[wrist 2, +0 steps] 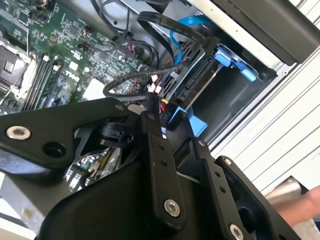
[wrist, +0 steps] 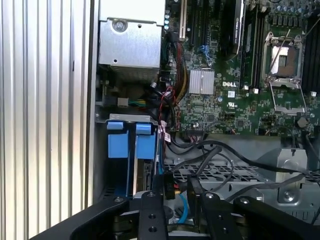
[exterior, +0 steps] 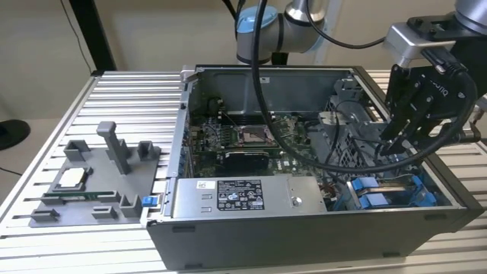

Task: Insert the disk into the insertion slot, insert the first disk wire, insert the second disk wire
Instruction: 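Insert the first disk wire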

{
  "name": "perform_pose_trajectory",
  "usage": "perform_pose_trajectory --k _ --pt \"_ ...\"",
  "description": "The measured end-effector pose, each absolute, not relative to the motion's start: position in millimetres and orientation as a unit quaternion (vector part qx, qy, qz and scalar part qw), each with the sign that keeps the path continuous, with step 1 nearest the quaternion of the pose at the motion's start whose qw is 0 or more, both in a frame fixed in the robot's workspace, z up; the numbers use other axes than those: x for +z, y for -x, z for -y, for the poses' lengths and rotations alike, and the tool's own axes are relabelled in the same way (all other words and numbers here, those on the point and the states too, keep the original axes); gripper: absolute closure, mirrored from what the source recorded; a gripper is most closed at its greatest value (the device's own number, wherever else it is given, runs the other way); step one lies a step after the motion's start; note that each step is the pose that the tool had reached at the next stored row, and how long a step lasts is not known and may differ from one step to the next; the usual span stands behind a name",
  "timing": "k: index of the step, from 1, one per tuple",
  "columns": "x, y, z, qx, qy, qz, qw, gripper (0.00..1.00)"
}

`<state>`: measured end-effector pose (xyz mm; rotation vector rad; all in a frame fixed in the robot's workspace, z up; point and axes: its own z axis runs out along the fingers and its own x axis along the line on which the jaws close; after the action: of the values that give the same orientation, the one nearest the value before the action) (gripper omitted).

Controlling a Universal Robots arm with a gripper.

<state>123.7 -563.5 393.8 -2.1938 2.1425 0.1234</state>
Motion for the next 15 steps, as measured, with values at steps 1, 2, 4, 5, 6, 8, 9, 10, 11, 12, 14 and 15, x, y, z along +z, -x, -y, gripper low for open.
perform_pose_trajectory --k 1,2,4,5,6,8,9,10,11,12,14,15 --pt "393.9 -123.7 565.6 0.042 0.714 -0.698 0.038 0.0" --pt "393.9 -123.7 567.2 0.044 0.714 -0.697 0.04 0.0" --pt "393.9 -123.6 567.8 0.045 0.714 -0.697 0.041 0.0" --pt "393.9 -123.6 567.8 0.046 0.714 -0.697 0.042 0.0" --pt "393.9 -123.6 567.8 0.046 0.714 -0.697 0.042 0.0" --pt "393.9 -123.4 567.8 0.046 0.714 -0.697 0.042 0.0" --pt "393.8 -123.1 567.9 0.046 0.714 -0.697 0.042 0.0" --pt "393.9 -122.7 568.3 0.046 0.714 -0.697 0.042 0.0" --pt "393.8 -122.4 568.8 0.046 0.714 -0.697 0.042 0.0" --pt "393.8 -122.4 569.2 0.046 0.714 -0.697 0.042 0.0" --pt "393.8 -122.3 570.5 0.046 0.715 -0.696 0.042 0.0" --pt "393.6 -122.3 571.2 0.046 0.715 -0.696 0.042 0.0"
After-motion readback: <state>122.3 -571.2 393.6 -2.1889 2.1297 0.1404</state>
